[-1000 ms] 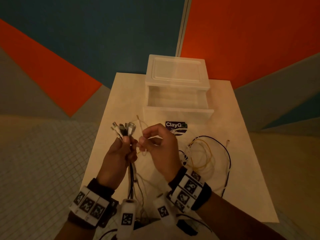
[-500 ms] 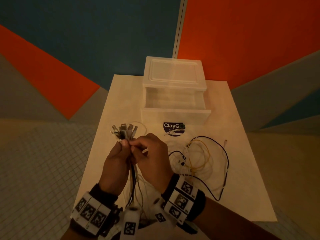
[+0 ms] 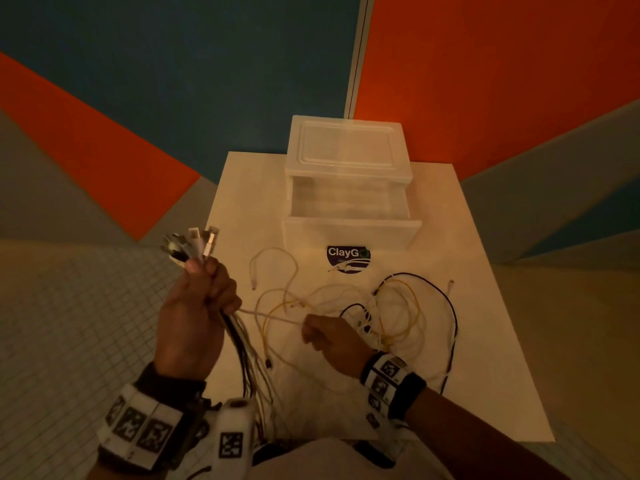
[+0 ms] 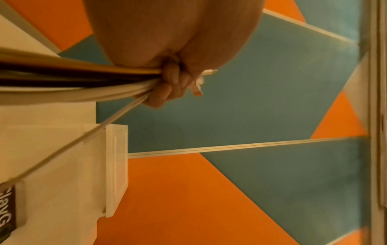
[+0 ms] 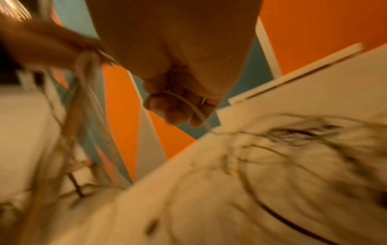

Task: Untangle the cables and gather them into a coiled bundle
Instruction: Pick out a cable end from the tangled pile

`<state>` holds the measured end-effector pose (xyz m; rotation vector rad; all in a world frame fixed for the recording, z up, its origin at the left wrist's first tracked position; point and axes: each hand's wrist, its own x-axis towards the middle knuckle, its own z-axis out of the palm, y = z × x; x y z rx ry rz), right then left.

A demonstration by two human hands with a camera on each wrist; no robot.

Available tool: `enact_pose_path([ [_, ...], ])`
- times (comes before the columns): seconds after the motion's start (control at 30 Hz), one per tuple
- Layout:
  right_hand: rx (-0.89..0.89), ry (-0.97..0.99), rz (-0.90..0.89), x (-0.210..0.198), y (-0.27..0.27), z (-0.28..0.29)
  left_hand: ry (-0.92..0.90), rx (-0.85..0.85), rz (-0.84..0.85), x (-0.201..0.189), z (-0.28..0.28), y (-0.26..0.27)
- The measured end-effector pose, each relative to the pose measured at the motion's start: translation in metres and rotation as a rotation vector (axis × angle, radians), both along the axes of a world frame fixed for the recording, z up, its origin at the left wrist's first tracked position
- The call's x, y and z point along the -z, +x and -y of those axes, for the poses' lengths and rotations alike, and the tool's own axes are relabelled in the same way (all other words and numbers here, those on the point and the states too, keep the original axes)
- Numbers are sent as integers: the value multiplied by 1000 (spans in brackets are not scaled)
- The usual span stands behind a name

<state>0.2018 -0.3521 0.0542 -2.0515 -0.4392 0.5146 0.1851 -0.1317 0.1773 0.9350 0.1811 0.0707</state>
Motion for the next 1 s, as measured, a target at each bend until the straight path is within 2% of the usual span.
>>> enact_pose_path([
  [0.1, 145, -91, 38, 16, 21, 17, 3, 57, -20, 1, 0, -1],
  [0.23, 407, -14, 299, -43, 40, -9, 263, 164, -125, 11, 23, -1],
  [0.33, 286, -85, 519, -92, 28, -31, 304, 94, -111, 13, 39, -2],
  [0.4, 159, -173, 486, -107, 11, -42, 279, 64, -73, 8, 43, 0],
  [0.47, 102, -173, 438, -102, -2, -44, 267, 80, -47, 3, 46, 3],
  [0.53, 77, -73, 359, -88, -7, -37, 245, 78, -53, 3, 44, 6],
  [0.63, 73, 14, 216, -45, -3, -8, 120, 74, 7, -4, 23, 11],
  [0.77, 129, -274, 1, 22, 15, 57, -55, 51, 140, -24, -16, 15],
  [0.83, 228, -335, -62, 35, 29, 73, -81, 73, 166, -28, -25, 14],
  [0.9, 356, -288, -5, 29, 42, 70, 26, 96, 131, -28, -24, 14],
  [1.0, 400, -407, 273, -19, 52, 40, 238, 84, -6, -18, -1, 13],
])
